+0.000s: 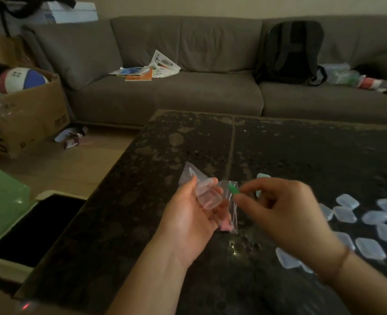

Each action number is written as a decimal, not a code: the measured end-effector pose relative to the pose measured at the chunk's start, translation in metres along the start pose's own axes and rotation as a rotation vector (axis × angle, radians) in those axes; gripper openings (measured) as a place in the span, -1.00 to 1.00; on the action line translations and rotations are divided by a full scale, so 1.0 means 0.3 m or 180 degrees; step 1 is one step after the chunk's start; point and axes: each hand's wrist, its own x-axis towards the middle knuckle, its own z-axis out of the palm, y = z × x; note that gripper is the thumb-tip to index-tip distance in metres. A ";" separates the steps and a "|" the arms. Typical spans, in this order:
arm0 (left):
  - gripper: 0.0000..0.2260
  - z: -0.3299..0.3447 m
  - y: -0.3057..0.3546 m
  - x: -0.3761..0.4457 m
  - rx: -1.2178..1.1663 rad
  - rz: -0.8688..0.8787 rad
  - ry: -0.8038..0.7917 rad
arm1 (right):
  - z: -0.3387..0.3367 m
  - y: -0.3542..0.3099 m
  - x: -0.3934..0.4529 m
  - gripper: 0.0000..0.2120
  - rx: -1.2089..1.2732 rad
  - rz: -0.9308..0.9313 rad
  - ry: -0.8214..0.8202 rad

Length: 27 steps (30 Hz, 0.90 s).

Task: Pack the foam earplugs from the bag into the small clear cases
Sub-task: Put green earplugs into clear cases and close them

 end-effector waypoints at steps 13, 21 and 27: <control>-0.62 0.038 -0.039 -0.008 -0.0046 -0.0256 -0.0323 | 0.105 0.016 -0.020 -0.56 -0.0767 -0.0132 -0.0083; -0.62 -0.014 0.021 0.011 0.0059 0.0036 0.0059 | 0.048 0.062 -0.004 -0.90 -0.0199 -0.0106 0.0535; -0.62 -0.096 0.145 0.018 -0.0765 0.0392 0.0687 | 0.104 0.179 0.068 -0.82 -0.0676 0.0341 -0.1163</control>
